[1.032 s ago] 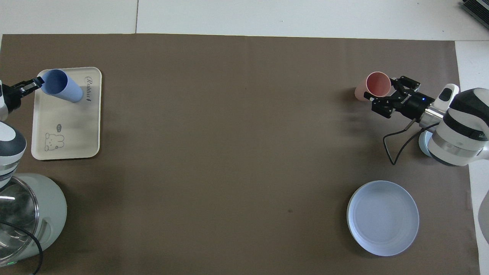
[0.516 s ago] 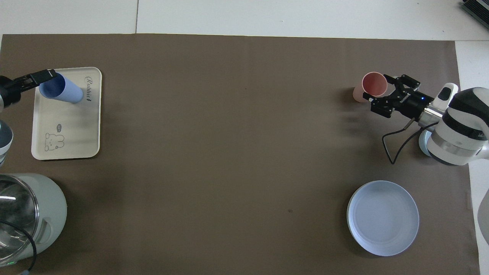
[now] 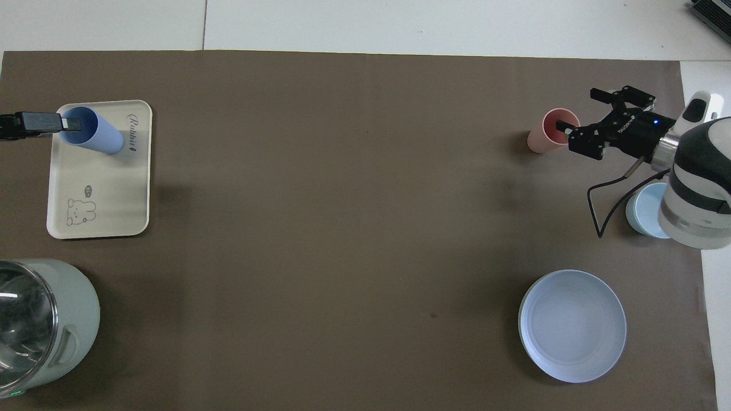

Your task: Place cup on tray

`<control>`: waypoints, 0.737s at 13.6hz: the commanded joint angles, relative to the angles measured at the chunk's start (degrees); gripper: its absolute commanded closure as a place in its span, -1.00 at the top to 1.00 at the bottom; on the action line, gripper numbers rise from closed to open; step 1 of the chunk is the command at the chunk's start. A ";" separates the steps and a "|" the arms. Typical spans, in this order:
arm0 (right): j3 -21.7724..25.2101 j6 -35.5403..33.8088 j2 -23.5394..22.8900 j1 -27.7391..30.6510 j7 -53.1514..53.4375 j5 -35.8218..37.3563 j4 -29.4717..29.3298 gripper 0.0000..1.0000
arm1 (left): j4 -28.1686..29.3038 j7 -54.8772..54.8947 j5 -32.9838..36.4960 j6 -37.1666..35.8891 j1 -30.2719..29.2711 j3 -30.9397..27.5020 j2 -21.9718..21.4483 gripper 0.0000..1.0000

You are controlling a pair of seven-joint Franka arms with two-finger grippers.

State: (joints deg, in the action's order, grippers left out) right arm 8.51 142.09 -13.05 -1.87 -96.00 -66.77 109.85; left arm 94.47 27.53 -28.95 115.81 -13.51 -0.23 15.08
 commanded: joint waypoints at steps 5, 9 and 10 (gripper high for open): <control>-0.07 -12.43 10.76 -0.05 36.96 48.77 -3.23 1.00 | -12.28 -3.80 23.30 -25.17 6.11 0.32 0.30 0.76; -0.69 -20.42 14.54 -4.45 65.77 62.01 -3.33 1.00 | -13.08 -11.42 31.50 -25.98 11.75 0.32 -0.75 0.76; -0.78 -23.41 15.42 -5.32 74.12 64.12 -3.33 1.00 | -13.00 -15.11 31.50 -25.37 11.84 0.75 -1.97 0.76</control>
State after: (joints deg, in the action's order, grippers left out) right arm 7.92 122.85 0.84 -6.30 -34.07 -6.50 106.33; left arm 81.96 17.41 0.47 91.22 -2.95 0.82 14.91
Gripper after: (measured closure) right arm 0.000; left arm 0.119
